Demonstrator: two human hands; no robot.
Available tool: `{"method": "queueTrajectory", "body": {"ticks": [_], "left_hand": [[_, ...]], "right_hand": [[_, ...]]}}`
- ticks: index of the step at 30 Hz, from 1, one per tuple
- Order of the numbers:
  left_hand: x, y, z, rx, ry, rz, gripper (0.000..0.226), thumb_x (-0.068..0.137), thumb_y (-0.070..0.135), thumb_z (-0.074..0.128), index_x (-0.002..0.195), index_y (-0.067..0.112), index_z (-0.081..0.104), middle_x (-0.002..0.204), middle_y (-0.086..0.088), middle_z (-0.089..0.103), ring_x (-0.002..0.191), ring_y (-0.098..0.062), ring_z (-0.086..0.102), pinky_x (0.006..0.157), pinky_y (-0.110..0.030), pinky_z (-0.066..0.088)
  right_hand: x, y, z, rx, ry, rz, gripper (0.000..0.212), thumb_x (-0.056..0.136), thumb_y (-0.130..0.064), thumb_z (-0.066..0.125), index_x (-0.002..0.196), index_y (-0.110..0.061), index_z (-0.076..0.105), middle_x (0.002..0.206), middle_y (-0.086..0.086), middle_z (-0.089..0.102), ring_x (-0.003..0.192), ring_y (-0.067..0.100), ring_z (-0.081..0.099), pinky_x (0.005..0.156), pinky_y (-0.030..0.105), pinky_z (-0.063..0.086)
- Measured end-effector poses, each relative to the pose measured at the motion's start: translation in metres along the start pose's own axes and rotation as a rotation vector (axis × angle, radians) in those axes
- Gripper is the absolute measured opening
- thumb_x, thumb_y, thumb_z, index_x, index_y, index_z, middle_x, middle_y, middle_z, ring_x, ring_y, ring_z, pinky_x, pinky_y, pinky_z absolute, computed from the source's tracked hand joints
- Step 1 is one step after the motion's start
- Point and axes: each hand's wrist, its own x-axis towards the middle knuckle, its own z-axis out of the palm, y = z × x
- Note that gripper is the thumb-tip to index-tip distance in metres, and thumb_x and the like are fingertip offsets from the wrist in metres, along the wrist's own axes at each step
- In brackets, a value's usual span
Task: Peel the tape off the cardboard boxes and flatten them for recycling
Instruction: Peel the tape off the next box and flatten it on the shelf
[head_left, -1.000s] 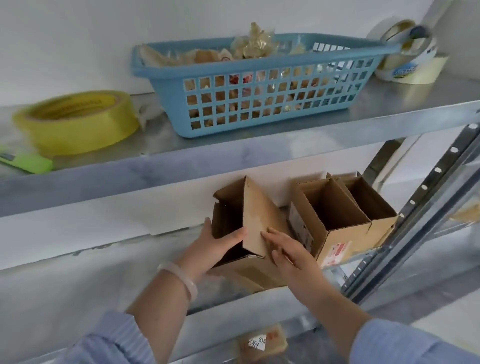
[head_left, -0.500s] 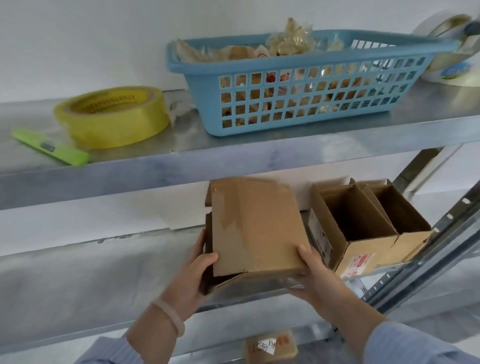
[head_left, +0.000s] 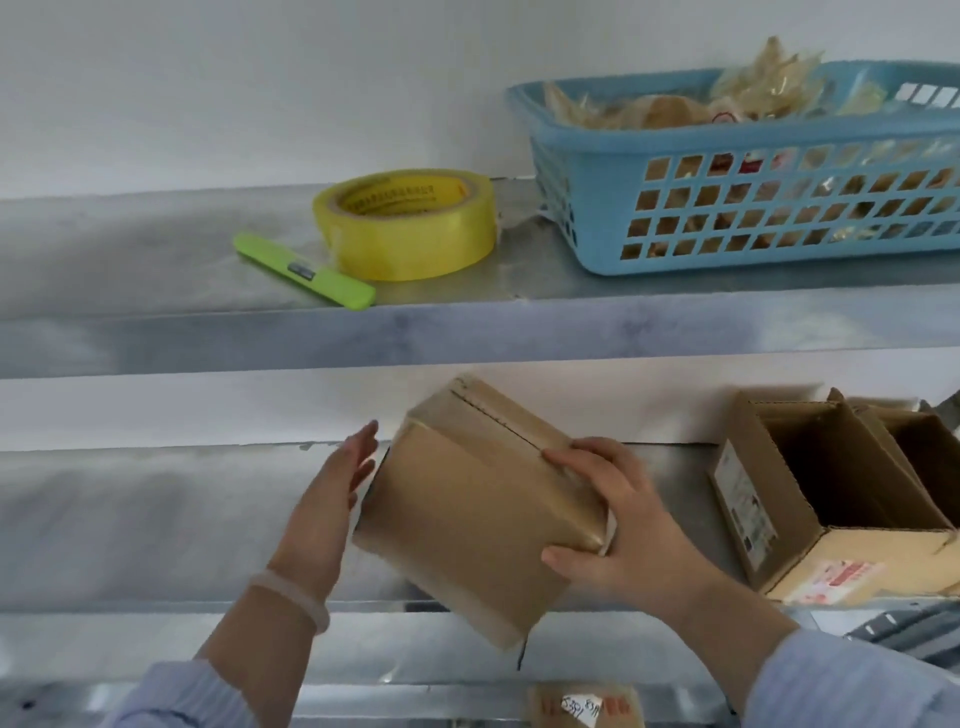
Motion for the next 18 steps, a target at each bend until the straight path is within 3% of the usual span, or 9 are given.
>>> {"method": "queueTrajectory", "body": {"ticks": [3,6,8,11,14,18], "left_hand": [[-0.001,0.005,-0.005,-0.025,0.008,-0.135,0.072,0.051,0.09,0.051,0.101,0.041,0.068,0.115,0.019,0.061,0.11,-0.001,0.052,0.098,-0.029,0.033],[-0.002,-0.004,-0.018,-0.137,0.097,-0.162,0.066,0.067,0.079,0.056,0.111,0.031,0.067,0.121,0.008,0.063,0.117,-0.01,0.053,0.103,-0.033,0.035],[-0.003,-0.011,-0.026,-0.193,0.137,-0.185,0.047,0.084,0.063,0.055,0.106,0.025,0.07,0.112,0.005,0.069,0.111,-0.015,0.057,0.101,-0.037,0.04],[-0.005,-0.013,-0.033,-0.156,0.193,-0.175,0.03,0.087,0.038,0.047,0.077,0.026,0.072,0.076,0.01,0.067,0.085,-0.016,0.058,0.071,-0.031,0.046],[-0.005,-0.013,-0.039,-0.138,0.216,-0.081,0.04,0.093,0.02,0.036,0.097,0.03,0.074,0.095,0.008,0.073,0.094,-0.014,0.064,0.078,-0.031,0.049],[-0.007,-0.008,-0.038,0.068,0.249,0.096,0.055,0.094,0.006,0.031,0.097,0.046,0.07,0.102,0.024,0.069,0.1,-0.002,0.062,0.086,-0.028,0.05]], "right_hand": [[0.015,-0.01,0.02,-0.133,-0.066,-0.085,0.078,0.064,-0.063,0.072,0.135,-0.053,0.04,0.143,-0.015,0.025,0.137,0.009,0.025,0.109,0.032,0.035],[0.024,-0.014,0.032,-0.184,-0.179,-0.094,0.074,0.069,-0.073,0.061,0.134,-0.068,0.024,0.153,-0.018,0.017,0.147,0.006,-0.001,0.116,0.034,0.018],[0.029,-0.016,0.038,-0.2,-0.213,-0.128,0.068,0.073,-0.073,0.056,0.133,-0.07,0.023,0.155,-0.021,0.015,0.146,0.001,-0.007,0.116,0.032,0.013],[0.036,-0.02,0.049,-0.197,-0.223,-0.163,0.066,0.081,-0.062,0.06,0.14,-0.057,0.031,0.157,-0.018,0.012,0.147,0.002,-0.004,0.119,0.037,0.016],[0.035,-0.017,0.06,-0.252,-0.221,-0.121,0.075,0.085,-0.056,0.061,0.143,-0.057,0.013,0.159,-0.017,-0.011,0.147,0.005,-0.009,0.12,0.035,0.013],[0.027,-0.015,0.071,-0.131,-0.186,0.006,0.089,0.084,-0.062,0.052,0.146,-0.055,-0.012,0.154,-0.031,-0.021,0.145,-0.003,-0.004,0.111,0.021,0.017]]}}
